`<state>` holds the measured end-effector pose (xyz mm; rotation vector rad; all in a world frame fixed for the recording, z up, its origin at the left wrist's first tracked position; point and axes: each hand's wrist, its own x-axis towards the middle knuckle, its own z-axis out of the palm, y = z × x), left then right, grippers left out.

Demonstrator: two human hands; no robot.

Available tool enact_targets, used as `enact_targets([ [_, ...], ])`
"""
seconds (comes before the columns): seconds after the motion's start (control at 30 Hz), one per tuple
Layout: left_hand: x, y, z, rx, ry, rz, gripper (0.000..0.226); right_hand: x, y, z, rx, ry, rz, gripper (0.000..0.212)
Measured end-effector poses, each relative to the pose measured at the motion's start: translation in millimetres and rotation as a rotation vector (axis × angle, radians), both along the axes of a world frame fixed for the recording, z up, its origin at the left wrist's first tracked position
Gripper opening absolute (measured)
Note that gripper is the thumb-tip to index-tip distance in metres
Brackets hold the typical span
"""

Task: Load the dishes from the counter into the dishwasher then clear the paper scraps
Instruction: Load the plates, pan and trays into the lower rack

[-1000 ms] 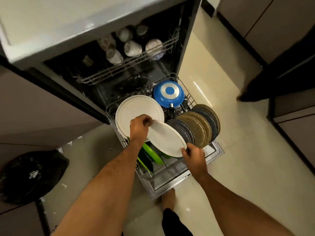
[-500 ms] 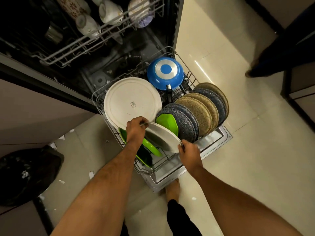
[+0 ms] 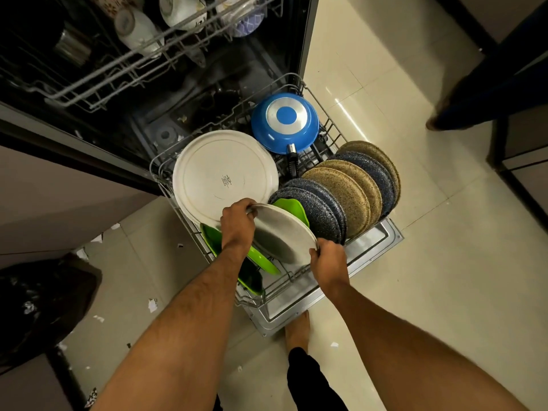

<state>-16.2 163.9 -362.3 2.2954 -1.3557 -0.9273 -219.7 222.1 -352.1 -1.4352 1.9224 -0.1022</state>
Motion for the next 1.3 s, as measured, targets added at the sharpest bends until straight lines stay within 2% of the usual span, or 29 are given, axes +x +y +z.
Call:
enact_targets([
  [0.27,1.1,-2.5,-11.2,0.041,0.090,-0.013,0.031,3.2,-9.6,-11.9,0.073,0.022,-0.075,0.010],
  [0.57,-3.2,-16.6,-13.1,0.103,0.036,-0.086,0.053,11.6,-12.7,-20.2,0.064,0.024,-0.092,0.012],
  [0.83,-5.3,-11.1,-9.7,0.084,0.024,-0.065,0.059,6.5,-6.9,-18.0,0.063,0.026,-0.098,0.017],
  [0.97,-4.8,-6.7,-5.7,0.071,0.012,-0.057,0.058,5.4,-5.3,-17.9,0.070,0.044,-0.089,0.014],
  [1.17,7.3,5.8,19.1,0.061,0.032,-0.017,0.057,9.9,-4.0,4.8,0.030,0.110,-0.124,0.015],
  [1.3,24.3,18.3,52.3,0.031,-0.007,-0.025,0.054,26.1,-5.5,45.0,-0.050,0.154,-0.043,0.026],
])
